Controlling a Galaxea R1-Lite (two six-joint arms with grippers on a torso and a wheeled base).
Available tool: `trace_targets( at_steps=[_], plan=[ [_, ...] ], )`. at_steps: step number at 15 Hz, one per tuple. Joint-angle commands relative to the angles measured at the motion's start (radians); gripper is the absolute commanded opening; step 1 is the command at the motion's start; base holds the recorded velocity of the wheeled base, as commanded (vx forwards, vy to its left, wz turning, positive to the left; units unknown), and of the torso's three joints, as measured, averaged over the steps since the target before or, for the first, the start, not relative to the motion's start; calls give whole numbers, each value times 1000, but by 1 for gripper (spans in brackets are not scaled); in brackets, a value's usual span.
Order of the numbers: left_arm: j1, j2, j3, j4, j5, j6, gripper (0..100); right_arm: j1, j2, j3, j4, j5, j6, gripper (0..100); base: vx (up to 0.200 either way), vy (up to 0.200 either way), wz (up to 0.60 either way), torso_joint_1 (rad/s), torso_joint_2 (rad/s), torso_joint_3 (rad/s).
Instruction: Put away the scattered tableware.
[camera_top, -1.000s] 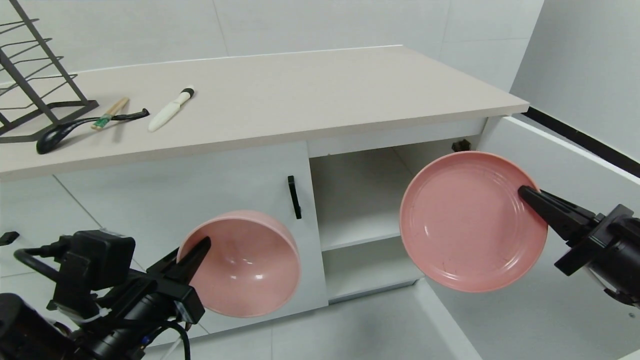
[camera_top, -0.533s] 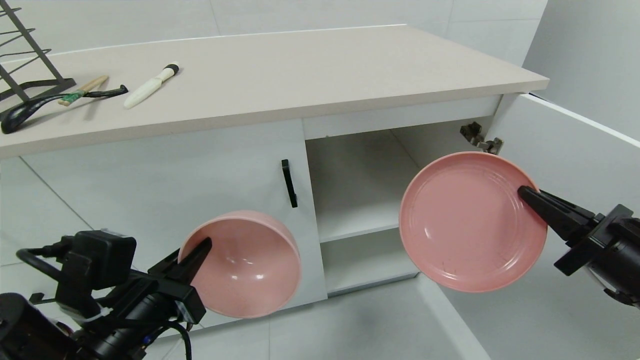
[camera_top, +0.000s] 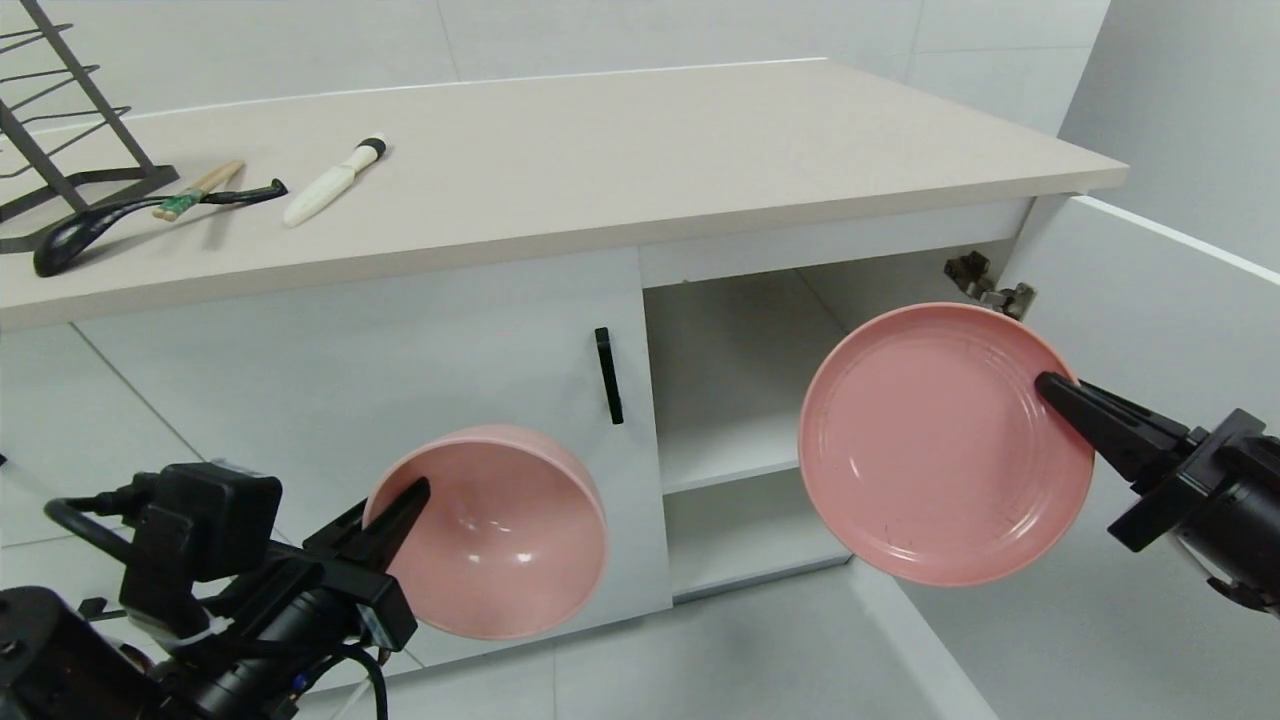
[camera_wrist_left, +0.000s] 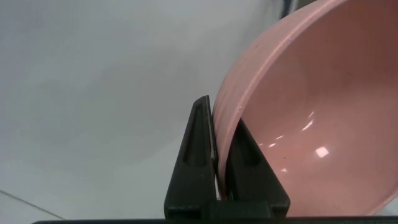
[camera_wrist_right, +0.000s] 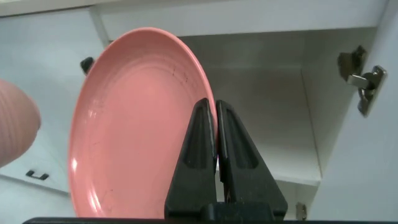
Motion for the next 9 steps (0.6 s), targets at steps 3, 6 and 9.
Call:
trace_targets(
  at_steps=[3, 6, 9],
  plan=[
    [1, -4, 0, -1, 1, 0, 0, 0, 3, 8, 1, 1, 1, 0, 0, 0, 0, 0, 0, 0],
    [1, -10, 0, -1, 0, 11, 0, 0, 6, 61, 1, 2, 1, 0, 0, 0, 0, 0, 0, 0],
    [1, -13, 0, 5, 12, 20, 0, 1, 127, 80, 1, 2, -9, 0, 67, 0, 0, 1, -1, -2]
  ],
)
